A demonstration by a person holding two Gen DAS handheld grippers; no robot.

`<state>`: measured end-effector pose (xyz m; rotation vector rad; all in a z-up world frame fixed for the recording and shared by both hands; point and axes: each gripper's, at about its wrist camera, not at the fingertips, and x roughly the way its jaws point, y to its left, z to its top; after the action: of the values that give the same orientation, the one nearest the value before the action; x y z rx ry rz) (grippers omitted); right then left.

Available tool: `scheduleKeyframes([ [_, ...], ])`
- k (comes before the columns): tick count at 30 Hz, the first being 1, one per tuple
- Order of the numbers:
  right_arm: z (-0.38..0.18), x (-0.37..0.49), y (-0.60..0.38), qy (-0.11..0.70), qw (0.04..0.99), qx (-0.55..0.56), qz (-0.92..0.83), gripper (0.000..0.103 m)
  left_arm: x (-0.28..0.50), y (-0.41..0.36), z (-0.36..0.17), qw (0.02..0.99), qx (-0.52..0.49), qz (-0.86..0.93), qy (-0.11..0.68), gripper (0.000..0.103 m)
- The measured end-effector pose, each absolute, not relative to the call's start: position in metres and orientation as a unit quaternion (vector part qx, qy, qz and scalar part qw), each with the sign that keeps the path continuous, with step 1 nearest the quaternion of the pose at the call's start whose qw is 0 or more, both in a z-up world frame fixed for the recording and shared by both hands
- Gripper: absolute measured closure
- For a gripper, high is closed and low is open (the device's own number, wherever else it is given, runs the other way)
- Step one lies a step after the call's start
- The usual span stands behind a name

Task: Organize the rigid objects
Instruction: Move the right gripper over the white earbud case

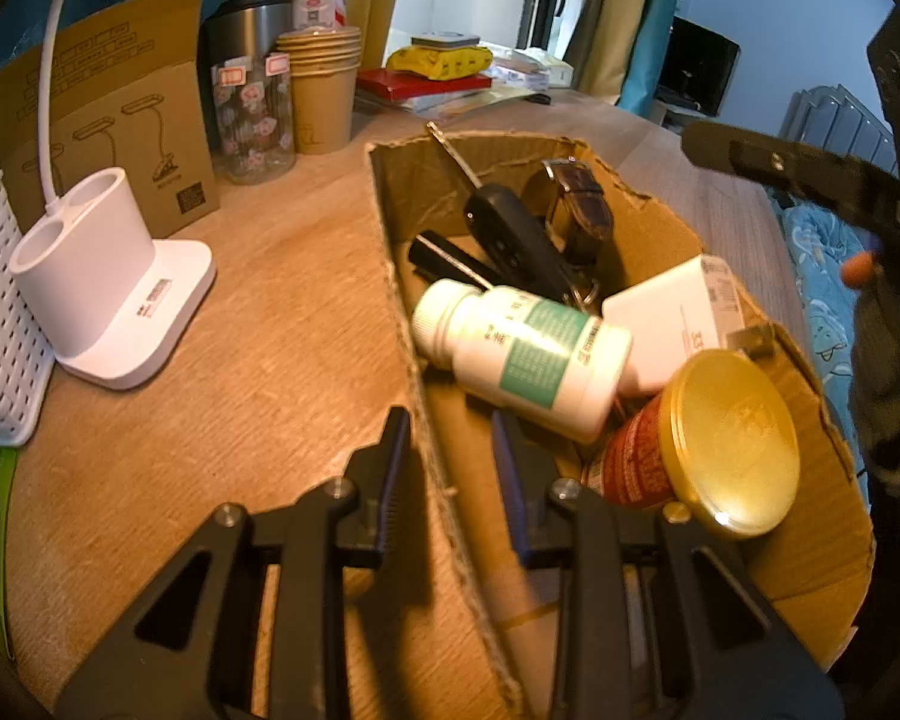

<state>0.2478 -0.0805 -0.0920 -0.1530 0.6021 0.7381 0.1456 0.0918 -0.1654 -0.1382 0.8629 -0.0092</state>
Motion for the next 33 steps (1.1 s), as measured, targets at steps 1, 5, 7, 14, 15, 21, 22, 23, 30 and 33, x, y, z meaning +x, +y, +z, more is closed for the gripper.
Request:
scheduleKeyframes([
  [1,-0.092,0.251,-0.082,0.289,0.888,-0.073,0.351,0.034,0.146,0.092,-0.165,0.906,-0.067,-0.004,0.418,0.074],
  [5,-0.094,0.272,-0.089,0.293,0.895,-0.074,0.329,0.033,0.146,0.092,-0.165,0.906,-0.067,-0.004,0.418,0.074],
  [7,-0.098,0.282,-0.091,0.301,0.895,-0.074,0.320,0.033,0.146,0.092,-0.165,0.906,-0.067,-0.004,0.418,0.074],
  [14,-0.111,0.310,-0.093,0.316,0.896,-0.090,0.298,0.033,0.146,0.092,-0.165,0.906,-0.067,-0.005,0.418,0.074],
  [15,-0.113,0.312,-0.093,0.319,0.896,-0.093,0.294,0.033,0.146,0.092,-0.165,0.906,-0.067,-0.005,0.418,0.074],
  [21,-0.125,0.330,-0.088,0.336,0.892,-0.102,0.284,0.033,0.146,0.092,-0.165,0.906,-0.067,-0.004,0.418,0.074],
  [22,-0.126,0.333,-0.086,0.340,0.890,-0.102,0.287,0.033,0.146,0.092,-0.165,0.906,-0.067,-0.004,0.418,0.074],
  [23,-0.129,0.337,-0.083,0.344,0.887,-0.105,0.290,0.033,0.146,0.092,-0.165,0.906,-0.067,-0.004,0.418,0.074],
  [30,-0.145,0.352,-0.063,0.361,0.877,-0.153,0.278,0.033,0.146,0.092,-0.165,0.906,-0.067,-0.004,0.418,0.074],
  [33,-0.150,0.358,-0.058,0.367,0.872,-0.160,0.281,0.033,0.146,0.093,-0.165,0.906,-0.067,-0.004,0.418,0.074],
])
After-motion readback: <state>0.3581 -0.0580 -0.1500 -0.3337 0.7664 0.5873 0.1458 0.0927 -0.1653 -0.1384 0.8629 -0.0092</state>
